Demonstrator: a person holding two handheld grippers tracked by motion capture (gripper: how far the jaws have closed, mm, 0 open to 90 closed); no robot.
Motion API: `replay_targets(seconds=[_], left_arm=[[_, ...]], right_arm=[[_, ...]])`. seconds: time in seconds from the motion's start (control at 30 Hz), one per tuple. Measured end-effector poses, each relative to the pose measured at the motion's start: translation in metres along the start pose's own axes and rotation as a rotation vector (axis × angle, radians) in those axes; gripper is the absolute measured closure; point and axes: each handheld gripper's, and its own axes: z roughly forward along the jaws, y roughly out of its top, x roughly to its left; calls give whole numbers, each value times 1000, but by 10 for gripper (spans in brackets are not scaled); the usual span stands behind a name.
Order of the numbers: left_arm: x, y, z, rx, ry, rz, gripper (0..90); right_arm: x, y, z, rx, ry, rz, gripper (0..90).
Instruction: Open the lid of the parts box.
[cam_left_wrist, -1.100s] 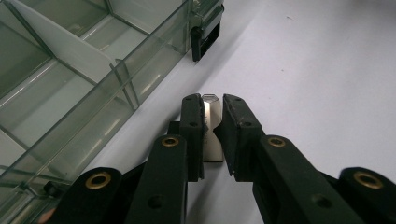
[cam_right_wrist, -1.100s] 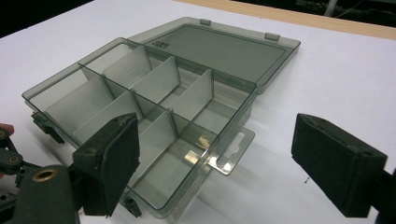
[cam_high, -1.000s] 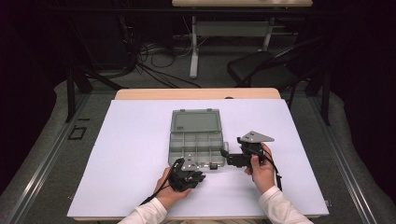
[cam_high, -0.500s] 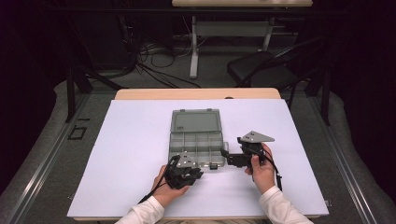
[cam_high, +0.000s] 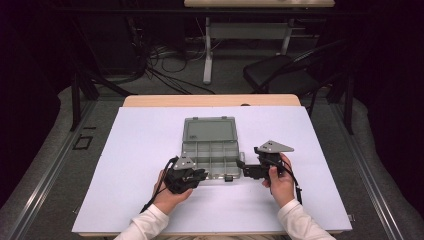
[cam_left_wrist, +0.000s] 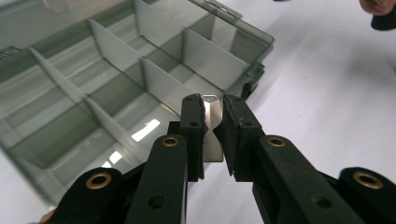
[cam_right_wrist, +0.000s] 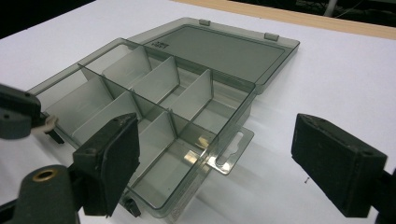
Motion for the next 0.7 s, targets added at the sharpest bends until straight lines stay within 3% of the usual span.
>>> replay_targets(seconds=[0.3,0.7], left_arm=[[12,12,-12,-19,33,-32,793],[35,33,-10,-18,97,-47,793]], right_arm=[[1,0,0,1,-2,-3,149],[1,-1,2,6,2,1,150]])
